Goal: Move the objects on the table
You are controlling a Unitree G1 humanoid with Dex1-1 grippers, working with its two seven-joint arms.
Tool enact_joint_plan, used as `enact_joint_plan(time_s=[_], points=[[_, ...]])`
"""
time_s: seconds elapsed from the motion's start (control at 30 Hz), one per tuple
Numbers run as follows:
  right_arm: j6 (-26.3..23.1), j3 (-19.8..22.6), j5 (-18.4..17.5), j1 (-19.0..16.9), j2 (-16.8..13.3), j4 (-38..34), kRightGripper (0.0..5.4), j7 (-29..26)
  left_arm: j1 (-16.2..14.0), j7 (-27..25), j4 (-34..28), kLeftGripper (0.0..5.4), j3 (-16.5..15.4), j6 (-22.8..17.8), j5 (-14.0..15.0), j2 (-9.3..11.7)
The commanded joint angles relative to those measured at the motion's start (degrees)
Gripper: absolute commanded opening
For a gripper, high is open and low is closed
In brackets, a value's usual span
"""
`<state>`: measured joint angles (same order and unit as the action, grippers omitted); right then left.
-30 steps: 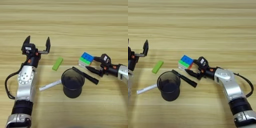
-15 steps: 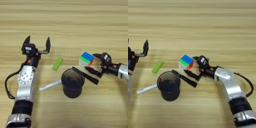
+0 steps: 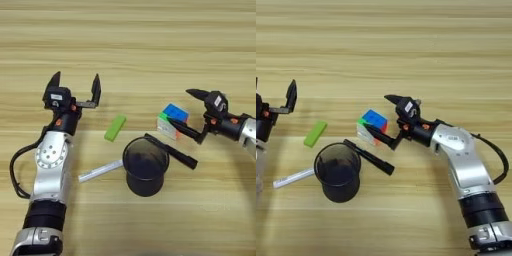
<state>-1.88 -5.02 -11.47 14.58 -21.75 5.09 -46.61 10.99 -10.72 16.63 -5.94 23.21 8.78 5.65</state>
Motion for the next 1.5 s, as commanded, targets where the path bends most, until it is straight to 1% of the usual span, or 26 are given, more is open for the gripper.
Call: enact_joint_plan(time_s=[0.03,0.23,0.37,0.47,0.53,0.6,0.67,0.73,0.83,0.93,1.07,1.17,1.33,1.5], points=[[-0.8,2.3,-1.3,-0.8,0.1,-2.1,5.39,2.3,0.4,-0.2,0.4,5.40,0.2,0.5,-0.8,0.2],[1.2,5.3,-3.6,-3.4,1.3,-5.5,5.39,5.4,0.5,-0.4,0.7,5.40,0.2,0.5,-0.8,0.3],[3.5,8.9,-5.6,-5.4,3.0,-8.2,5.39,8.9,0.7,-0.6,1.2,5.40,0.2,0.6,-0.8,0.4],[5.2,11.0,-5.4,-6.3,4.4,-8.5,5.39,12.5,0.9,-0.7,1.5,5.40,0.1,0.7,-0.8,0.4],[6.7,12.1,-4.6,-6.6,5.3,-7.9,5.39,15.3,1.0,-0.8,1.6,5.40,0.1,0.7,-0.8,0.4],[9.2,13.1,-3.1,-6.6,6.5,-6.2,5.39,18.6,1.1,-0.8,1.8,5.40,0.1,0.8,-0.8,0.4],[12.8,13.4,-0.3,-6.8,7.4,-3.8,5.39,22.1,1.2,-0.9,2.0,5.40,0.1,0.9,-0.8,0.4],[15.1,13.7,1.1,-6.9,8.1,-1.9,5.39,24.2,1.2,-0.9,2.1,5.40,0.0,1.0,-0.8,0.4],[20.1,14.6,4.0,-6.2,8.4,2.7,5.39,27.9,1.2,-0.9,2.2,5.40,-0.1,1.1,-0.7,0.5],[25.5,15.3,6.4,-5.3,8.0,8.4,5.39,30.9,1.2,-1.0,2.3,5.40,-0.2,1.2,-0.6,0.6],[31.6,16.0,6.5,-4.0,8.1,15.4,5.39,32.6,1.1,-1.1,2.3,5.40,-0.4,1.3,-0.7,0.8],[35.2,16.0,6.1,-3.2,8.3,18.3,5.39,32.5,1.2,-1.1,2.4,5.40,-0.5,1.3,-0.7,1.0],[37.9,16.3,5.8,-2.3,8.4,20.8,5.39,33.3,1.3,-1.2,2.5,5.40,-0.7,1.2,-0.5,1.2],[38.8,15.4,7.4,-2.0,8.5,21.6,5.39,34.7,1.3,-1.6,2.5,5.40,-0.6,1.3,-0.7,1.6]])
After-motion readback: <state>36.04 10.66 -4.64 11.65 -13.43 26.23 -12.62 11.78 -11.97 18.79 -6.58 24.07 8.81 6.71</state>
